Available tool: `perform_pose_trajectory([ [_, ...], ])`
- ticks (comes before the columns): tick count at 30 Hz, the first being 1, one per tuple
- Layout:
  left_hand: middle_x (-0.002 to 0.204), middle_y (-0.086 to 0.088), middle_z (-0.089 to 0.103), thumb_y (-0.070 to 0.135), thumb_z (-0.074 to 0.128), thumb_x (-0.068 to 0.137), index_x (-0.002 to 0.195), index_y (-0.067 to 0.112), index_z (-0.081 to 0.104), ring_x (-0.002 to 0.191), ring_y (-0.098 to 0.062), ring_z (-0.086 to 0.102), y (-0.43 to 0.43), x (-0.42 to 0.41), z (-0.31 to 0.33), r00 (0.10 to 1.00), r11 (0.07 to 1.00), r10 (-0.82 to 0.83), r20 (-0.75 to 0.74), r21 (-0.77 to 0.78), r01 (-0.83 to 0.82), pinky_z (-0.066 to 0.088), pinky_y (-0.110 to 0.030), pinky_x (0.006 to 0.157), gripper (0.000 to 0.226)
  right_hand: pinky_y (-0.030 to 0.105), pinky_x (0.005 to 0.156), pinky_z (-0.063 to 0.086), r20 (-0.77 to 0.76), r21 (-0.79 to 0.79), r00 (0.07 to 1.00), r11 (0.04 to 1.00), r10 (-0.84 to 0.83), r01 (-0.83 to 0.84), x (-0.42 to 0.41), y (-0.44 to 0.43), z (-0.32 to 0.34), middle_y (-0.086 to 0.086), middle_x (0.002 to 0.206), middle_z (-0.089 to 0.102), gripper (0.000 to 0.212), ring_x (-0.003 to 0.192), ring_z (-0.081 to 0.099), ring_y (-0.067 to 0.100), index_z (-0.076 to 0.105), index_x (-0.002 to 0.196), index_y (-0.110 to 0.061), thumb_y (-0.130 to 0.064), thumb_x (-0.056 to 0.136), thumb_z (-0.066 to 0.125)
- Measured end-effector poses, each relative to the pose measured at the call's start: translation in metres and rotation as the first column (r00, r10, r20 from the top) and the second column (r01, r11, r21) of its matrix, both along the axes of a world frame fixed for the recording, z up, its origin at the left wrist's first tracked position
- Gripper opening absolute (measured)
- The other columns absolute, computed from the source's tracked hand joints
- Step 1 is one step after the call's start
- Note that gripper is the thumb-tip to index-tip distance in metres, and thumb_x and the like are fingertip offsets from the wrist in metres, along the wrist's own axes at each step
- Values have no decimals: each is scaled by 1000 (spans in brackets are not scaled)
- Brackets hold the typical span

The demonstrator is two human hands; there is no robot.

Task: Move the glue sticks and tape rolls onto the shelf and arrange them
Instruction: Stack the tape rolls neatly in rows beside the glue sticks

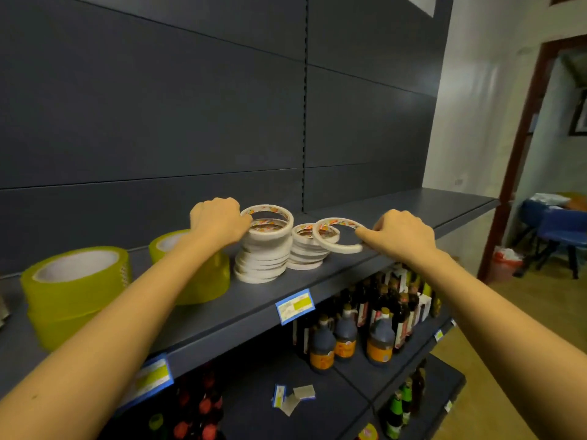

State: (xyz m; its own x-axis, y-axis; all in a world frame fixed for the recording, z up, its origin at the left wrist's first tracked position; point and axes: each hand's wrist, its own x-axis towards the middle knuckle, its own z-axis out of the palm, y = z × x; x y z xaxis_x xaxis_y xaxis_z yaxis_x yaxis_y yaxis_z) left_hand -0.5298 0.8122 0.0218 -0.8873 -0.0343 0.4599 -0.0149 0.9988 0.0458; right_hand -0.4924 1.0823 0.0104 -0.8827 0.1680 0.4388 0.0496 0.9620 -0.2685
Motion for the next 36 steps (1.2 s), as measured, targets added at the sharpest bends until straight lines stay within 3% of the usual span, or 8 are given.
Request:
perform_pose_trajectory([
  [5,92,-10,65,47,43,93,75,13,52,83,-28,58,14,-14,-4,987,991,133,93,-8,-133,41,-31,70,39,22,48,29,-2,-7,995,995,102,-102,-45,9,6,1,60,53,56,53,46,17,74,82,-9,-60,83,52],
  [10,85,-12,67,42,37,96,87,6,58,82,-32,62,23,0,-10,961,974,227,-158,12,-228,36,-31,67,42,22,50,30,52,14,976,977,213,-214,-80,7,6,1,60,49,53,55,46,18,70,84,-7,-58,83,53],
  [15,75,-1,57,33,46,93,85,17,45,69,-23,52,44,35,-25,921,993,36,-388,121,12,31,-29,60,19,29,63,41,137,-10,934,944,329,-331,-104,0,-4,5,78,62,58,72,56,23,70,85,-9,-64,82,51],
  [22,79,4,57,18,54,89,86,15,55,67,-12,48,79,57,-41,925,890,-176,-336,348,296,41,-27,63,4,30,62,37,59,-107,902,901,427,-419,-125,8,-17,-1,63,53,53,69,53,24,56,62,-17,-60,90,40],
  [25,90,5,57,25,56,89,102,23,53,76,-2,50,100,59,-59,956,709,-274,-101,651,272,42,-11,69,13,32,75,42,42,-525,771,670,635,-524,-138,16,-30,-6,79,59,41,80,56,17,60,85,-20,-53,94,37],
  [28,138,6,42,42,54,89,140,25,29,122,-2,41,111,51,-80,916,599,-378,130,789,136,34,-20,106,60,28,86,45,50,-812,633,400,773,-425,-156,11,-47,-2,99,68,51,93,61,10,65,104,-17,-54,95,32],
  [33,156,17,-2,52,46,89,148,28,-8,139,2,7,131,31,-89,920,488,-362,153,872,46,8,-18,107,84,33,96,45,-77,-980,453,16,888,-198,-185,-7,-65,8,115,69,68,110,63,19,66,110,-12,-62,93,24],
  [36,156,13,-11,57,35,91,146,27,-16,144,-6,-1,149,18,-89,953,399,-269,137,917,-19,6,-26,115,81,33,90,47,-88,-988,319,-42,944,-150,-189,-20,-65,12,114,69,76,107,65,22,75,101,-11,-65,92,21],
])
